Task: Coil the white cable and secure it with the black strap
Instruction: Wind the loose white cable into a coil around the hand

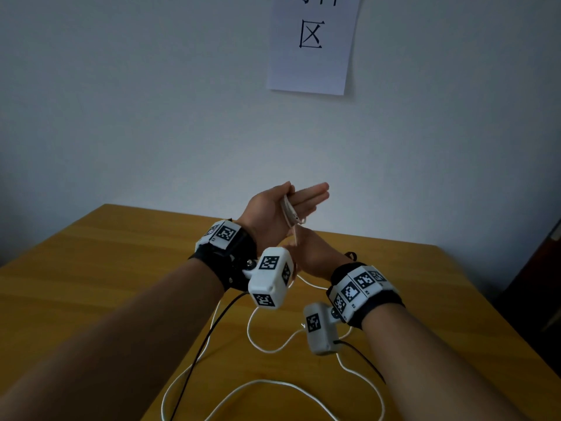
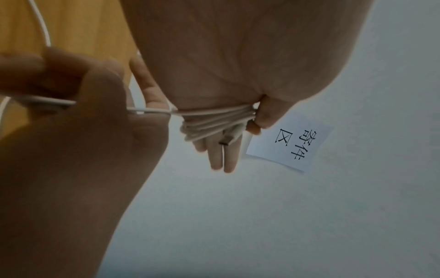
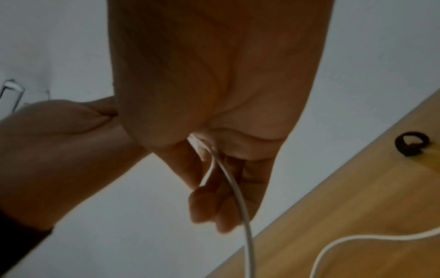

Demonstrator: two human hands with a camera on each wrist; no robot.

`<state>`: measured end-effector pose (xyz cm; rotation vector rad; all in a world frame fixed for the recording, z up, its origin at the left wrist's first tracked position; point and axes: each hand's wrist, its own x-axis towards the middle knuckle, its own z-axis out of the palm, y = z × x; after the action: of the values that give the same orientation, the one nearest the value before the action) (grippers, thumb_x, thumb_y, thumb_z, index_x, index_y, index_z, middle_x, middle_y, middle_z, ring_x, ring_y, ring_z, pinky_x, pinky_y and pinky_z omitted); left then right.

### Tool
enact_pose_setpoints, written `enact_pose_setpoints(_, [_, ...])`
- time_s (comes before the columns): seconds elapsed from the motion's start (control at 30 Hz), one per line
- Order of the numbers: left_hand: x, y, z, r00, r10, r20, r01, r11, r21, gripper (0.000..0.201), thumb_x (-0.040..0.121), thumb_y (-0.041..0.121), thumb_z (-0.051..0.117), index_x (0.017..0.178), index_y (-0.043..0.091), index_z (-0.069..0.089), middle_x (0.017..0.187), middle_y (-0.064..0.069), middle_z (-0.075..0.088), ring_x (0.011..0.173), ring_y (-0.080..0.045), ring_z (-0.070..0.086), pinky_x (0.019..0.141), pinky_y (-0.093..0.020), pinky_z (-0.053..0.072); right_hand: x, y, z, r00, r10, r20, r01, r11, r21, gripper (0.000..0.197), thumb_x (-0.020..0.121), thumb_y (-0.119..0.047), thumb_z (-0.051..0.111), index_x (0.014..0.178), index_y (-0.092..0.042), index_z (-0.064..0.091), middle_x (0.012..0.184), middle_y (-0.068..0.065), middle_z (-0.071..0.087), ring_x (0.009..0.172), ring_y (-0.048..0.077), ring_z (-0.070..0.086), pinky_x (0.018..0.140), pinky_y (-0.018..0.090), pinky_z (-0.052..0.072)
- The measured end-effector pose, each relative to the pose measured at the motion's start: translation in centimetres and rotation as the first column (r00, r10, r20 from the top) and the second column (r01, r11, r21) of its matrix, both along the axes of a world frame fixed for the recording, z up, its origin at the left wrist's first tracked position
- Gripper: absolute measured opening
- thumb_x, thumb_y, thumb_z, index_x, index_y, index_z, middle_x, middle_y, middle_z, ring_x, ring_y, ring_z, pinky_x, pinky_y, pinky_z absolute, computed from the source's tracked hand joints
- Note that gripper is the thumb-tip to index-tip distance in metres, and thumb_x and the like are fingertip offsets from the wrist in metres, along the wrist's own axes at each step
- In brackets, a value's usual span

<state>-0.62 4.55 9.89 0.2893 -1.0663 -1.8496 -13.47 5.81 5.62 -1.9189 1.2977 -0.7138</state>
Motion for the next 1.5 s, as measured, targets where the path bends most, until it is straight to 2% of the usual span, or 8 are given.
enact_pose_setpoints(0.17, [0.0, -0.9, -0.6, 0.881, 0.363, 0.302, -0.309, 0.927, -0.212, 0.033, 0.105, 0.027, 0.028, 0.094, 0.003, 0.048, 0.125, -0.009, 0.069, 0.129, -0.013, 0.053, 0.112, -0.031, 0.024, 0.5, 0.4, 0.7, 0.997, 0.062, -0.048, -0.057, 0.993, 0.102, 0.024, 0.099, -0.001, 0.051, 0.122, -0.007, 0.054, 0.072, 0.016, 0.064, 0.046, 0.016, 0.059, 0.044, 0.023, 0.051])
enact_pose_setpoints(0.3, [-0.2, -0.6, -1.0, 0.612, 0.555, 0.563, -0.281, 0.819, -0.501, 0.024, 0.106, 0.023, 0.035, 0.097, 0.003, 0.046, 0.125, -0.006, 0.064, 0.09, -0.01, 0.054, 0.075, -0.013, 0.041, 0.2, 0.5, 1.1, 0.997, 0.049, -0.062, -0.042, 0.993, 0.106, 0.014, 0.1, -0.005, 0.054, 0.11, -0.009, 0.063, 0.063, 0.003, 0.065, 0.044, 0.011, 0.056, 0.049, 0.022, 0.049])
enact_pose_setpoints(0.57, [1.8, -1.5, -3.5, -0.083, 0.728, 0.681, 0.057, 0.686, -0.726, 0.018, 0.101, 0.034, 0.031, 0.094, 0.018, 0.032, 0.108, -0.017, 0.065, 0.123, -0.033, 0.047, 0.088, -0.04, 0.041, -1.1, 0.7, 1.7, 0.989, 0.044, -0.14, -0.016, 0.981, 0.192, 0.015, 0.105, -0.02, 0.057, 0.119, -0.015, 0.059, 0.074, 0.005, 0.063, 0.057, 0.017, 0.06, 0.057, 0.028, 0.056])
enact_pose_setpoints(0.93, [3.4, -1.7, -4.2, -0.32, 0.669, 0.671, 0.228, 0.742, -0.63, 0.048, 0.094, 0.043, 0.02, 0.114, 0.011, 0.05, 0.121, -0.016, 0.061, 0.107, -0.035, 0.058, 0.086, -0.043, 0.048, -3.0, -0.5, 1.2, 0.959, -0.071, -0.275, 0.092, 0.994, 0.063, 0.024, 0.098, -0.043, 0.064, 0.099, -0.023, 0.076, 0.085, 0.002, 0.065, 0.051, 0.013, 0.051, 0.054, 0.028, 0.047])
enact_pose_setpoints(1.07, [3.1, -1.5, -4.4, -0.372, 0.656, 0.657, 0.282, 0.754, -0.593, 0.066, 0.098, 0.057, 0.022, 0.108, 0.007, 0.063, 0.103, -0.013, 0.065, 0.098, -0.032, 0.062, 0.079, -0.035, 0.043, -3.7, -1.0, 0.9, 0.954, -0.175, -0.242, 0.156, 0.983, -0.097, 0.032, 0.096, -0.048, 0.066, 0.099, -0.018, 0.078, 0.104, -0.005, 0.071, 0.087, 0.011, 0.064, 0.079, 0.031, 0.047])
enact_pose_setpoints(1.17, [2.5, -1.1, -3.7, -0.264, 0.565, 0.782, 0.199, 0.825, -0.529, 0.064, 0.097, 0.061, 0.033, 0.08, 0.005, 0.062, 0.071, -0.007, 0.058, 0.066, -0.024, 0.056, 0.066, -0.031, 0.04, -3.8, -1.2, 0.7, 0.942, -0.218, -0.255, 0.18, 0.97, -0.164, 0.03, 0.101, -0.041, 0.061, 0.108, -0.016, 0.074, 0.109, -0.002, 0.068, 0.103, 0.016, 0.064, 0.085, 0.032, 0.048])
enact_pose_setpoints(1.37, [2.3, -1.6, -3.6, 0.572, 0.196, 0.797, -0.107, 0.981, -0.164, 0.053, 0.101, 0.04, 0.046, 0.054, 0.018, 0.033, 0.046, 0.002, 0.025, 0.044, -0.017, 0.023, 0.052, -0.029, 0.022, -3.9, -1.3, 0.1, 0.955, -0.265, -0.13, 0.237, 0.951, -0.196, 0.033, 0.109, -0.035, 0.044, 0.111, -0.018, 0.072, 0.099, 0.004, 0.07, 0.095, 0.031, 0.068, 0.086, 0.044, 0.055])
enact_pose_setpoints(1.5, [1.7, -1.0, -2.7, 0.877, 0.003, 0.481, -0.049, 0.995, 0.084, 0.041, 0.103, 0.03, 0.037, 0.063, 0.02, 0.03, 0.046, 0.006, 0.025, 0.043, -0.014, 0.025, 0.05, -0.028, 0.023, -3.5, -1.4, -0.6, 0.965, -0.253, -0.069, 0.242, 0.961, -0.136, 0.035, 0.111, -0.036, 0.037, 0.104, -0.02, 0.067, 0.082, 0.001, 0.063, 0.069, 0.018, 0.059, 0.076, 0.043, 0.057])
